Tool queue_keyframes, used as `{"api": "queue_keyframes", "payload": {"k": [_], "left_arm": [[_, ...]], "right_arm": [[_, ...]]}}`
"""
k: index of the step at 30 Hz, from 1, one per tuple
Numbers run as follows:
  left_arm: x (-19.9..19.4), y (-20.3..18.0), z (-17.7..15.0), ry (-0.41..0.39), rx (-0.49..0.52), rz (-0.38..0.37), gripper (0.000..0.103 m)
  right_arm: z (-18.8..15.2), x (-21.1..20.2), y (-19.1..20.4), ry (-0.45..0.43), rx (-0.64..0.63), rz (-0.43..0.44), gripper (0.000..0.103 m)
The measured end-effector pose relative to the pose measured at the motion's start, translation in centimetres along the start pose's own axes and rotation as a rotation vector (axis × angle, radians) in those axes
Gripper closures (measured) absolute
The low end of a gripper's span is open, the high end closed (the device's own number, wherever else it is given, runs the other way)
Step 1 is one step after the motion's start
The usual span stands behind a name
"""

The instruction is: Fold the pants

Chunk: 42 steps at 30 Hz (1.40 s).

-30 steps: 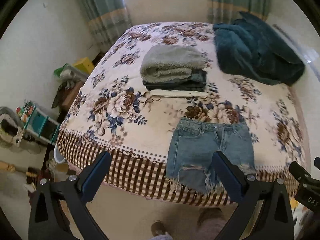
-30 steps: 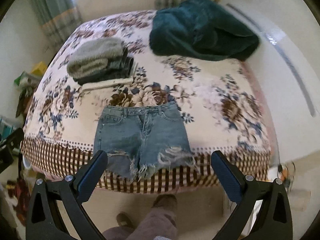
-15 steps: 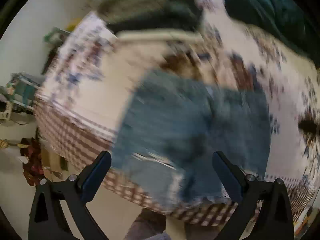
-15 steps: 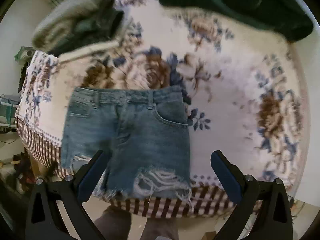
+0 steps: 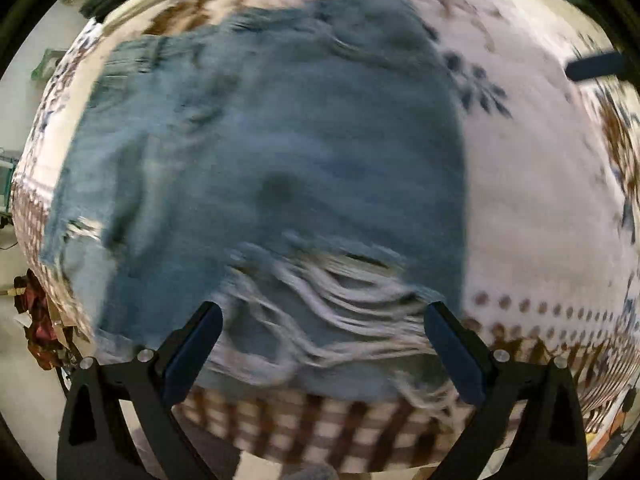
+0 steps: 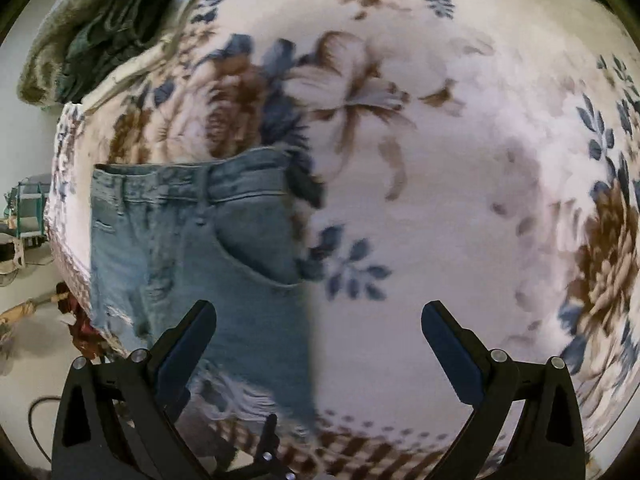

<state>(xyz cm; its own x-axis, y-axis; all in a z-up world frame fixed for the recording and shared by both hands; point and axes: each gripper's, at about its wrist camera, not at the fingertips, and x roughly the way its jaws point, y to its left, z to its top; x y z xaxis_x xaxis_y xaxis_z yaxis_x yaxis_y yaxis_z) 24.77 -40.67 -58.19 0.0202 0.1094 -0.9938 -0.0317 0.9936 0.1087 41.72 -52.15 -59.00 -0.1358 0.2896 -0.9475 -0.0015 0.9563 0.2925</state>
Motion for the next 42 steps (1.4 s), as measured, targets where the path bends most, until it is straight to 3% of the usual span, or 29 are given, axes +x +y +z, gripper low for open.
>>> {"api": "queue_keyframes", "payload": {"k": [4,7,18,20,21,23,24,25,26,27,29,31,32,33,37,42], "left_arm": [[0.6,-2.7,-0.8,0.049,-0.003,-0.037,0.000],[1.1,-3.8,-0.6,0.070,0.000,-0.013,0.000],[0.6,-2.8,2.1,0.088,-0.050,-0.053,0.001],[0.3,-2.2,2.8,0.071,-0.062,-0.078,0.010],[0.0,-1.8,3.0,0.061,-0.071,-0.088,0.020],[-1.2,-0.7,3.4,0.045,-0.090,-0.105,0.043],[-1.7,-0.4,3.5,0.037,-0.098,-0.110,0.064],[-2.4,0.2,3.7,0.021,-0.111,-0.117,0.082],[-3.0,0.7,3.9,0.012,-0.123,-0.138,0.089],[-3.5,1.0,4.1,0.011,-0.129,-0.157,0.095],[-4.2,1.9,4.7,0.012,-0.142,-0.178,0.096],[-5.0,3.0,5.0,0.006,-0.146,-0.188,0.097],[-5.5,3.2,5.2,0.003,-0.151,-0.191,0.097],[-6.1,3.4,5.3,-0.002,-0.153,-0.195,0.097],[-7.6,7.5,5.5,-0.018,-0.169,-0.212,0.098],[-10.7,9.9,5.2,-0.047,-0.175,-0.234,0.098]], "right_arm": [[0.6,0.8,-2.1,0.037,0.034,0.027,0.000],[1.0,1.4,-2.9,0.053,0.055,0.026,0.000],[3.2,2.8,-1.4,0.076,0.048,0.002,0.000],[3.7,3.3,-1.0,0.080,0.049,0.008,0.000],[4.1,3.7,-0.6,0.086,0.046,0.010,0.000],[4.8,4.2,0.0,0.090,0.047,0.014,0.002],[5.2,4.5,0.4,0.088,0.048,0.017,0.003],[5.5,4.6,0.6,0.087,0.050,0.014,0.006],[5.8,4.8,0.9,0.083,0.055,0.016,0.008],[6.0,4.9,1.2,0.082,0.056,0.015,0.014],[6.3,5.1,1.9,0.081,0.045,0.013,0.025],[6.6,5.4,2.9,0.092,0.016,0.003,0.053],[6.6,5.4,3.5,0.096,-0.001,-0.001,0.062],[6.5,5.4,4.2,0.096,-0.020,-0.013,0.082],[6.1,4.3,6.4,0.065,-0.074,-0.096,0.094],[5.8,2.0,8.8,0.030,-0.086,-0.138,0.097]]}}
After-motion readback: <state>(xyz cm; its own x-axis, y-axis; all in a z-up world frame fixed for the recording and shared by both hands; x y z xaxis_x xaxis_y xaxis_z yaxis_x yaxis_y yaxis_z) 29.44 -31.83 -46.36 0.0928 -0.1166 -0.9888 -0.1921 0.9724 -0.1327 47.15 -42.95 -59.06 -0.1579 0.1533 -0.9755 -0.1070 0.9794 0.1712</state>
